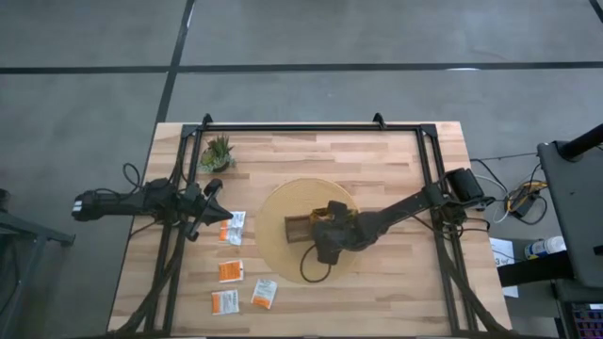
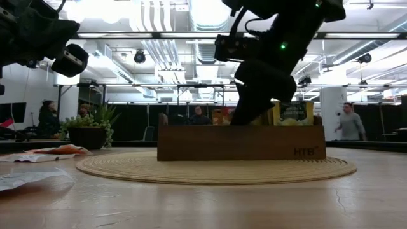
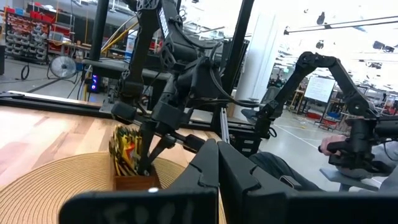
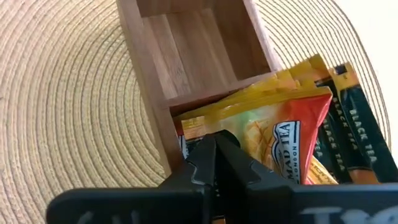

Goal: Pick & Place Tea
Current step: Put the orange tea bag into the middle of the wooden organizer, then put the white tea bag into the left of the wooden organizer

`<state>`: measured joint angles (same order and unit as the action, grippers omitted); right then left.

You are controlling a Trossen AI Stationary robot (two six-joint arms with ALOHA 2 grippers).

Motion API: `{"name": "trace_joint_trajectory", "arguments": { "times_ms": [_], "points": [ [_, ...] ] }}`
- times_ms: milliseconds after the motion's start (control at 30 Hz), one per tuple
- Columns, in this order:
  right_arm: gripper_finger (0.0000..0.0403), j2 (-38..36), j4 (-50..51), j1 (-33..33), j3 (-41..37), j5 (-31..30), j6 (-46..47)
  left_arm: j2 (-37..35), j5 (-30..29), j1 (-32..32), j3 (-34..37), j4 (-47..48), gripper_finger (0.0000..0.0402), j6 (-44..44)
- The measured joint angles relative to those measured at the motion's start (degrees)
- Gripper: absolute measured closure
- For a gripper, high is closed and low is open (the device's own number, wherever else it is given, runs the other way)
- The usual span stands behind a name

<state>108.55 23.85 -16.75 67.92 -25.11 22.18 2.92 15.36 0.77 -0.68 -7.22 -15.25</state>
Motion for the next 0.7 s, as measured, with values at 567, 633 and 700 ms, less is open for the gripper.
{"name": "trace_joint_trajectory", "arguments": {
  "times_ms": [567, 633, 700],
  "points": [
    [0.0394, -5.7, 0.3, -3.4, 2.7, -0.2, -2.8, 0.0, 0.0, 0.0, 0.0, 0.2, 0.0402, 0.0],
    [0.0394, -6.9, 0.4, -4.1, 2.7, -0.3, -3.5, 0.0, 0.0, 0.0, 0.0, 0.2, 0.0402, 0.0],
    [0.0394, -8.5, 0.7, -4.8, 2.7, -0.3, -6.0, 0.0, 0.0, 0.0, 0.0, 0.4, 0.0402, 0.0]
  ]
}}
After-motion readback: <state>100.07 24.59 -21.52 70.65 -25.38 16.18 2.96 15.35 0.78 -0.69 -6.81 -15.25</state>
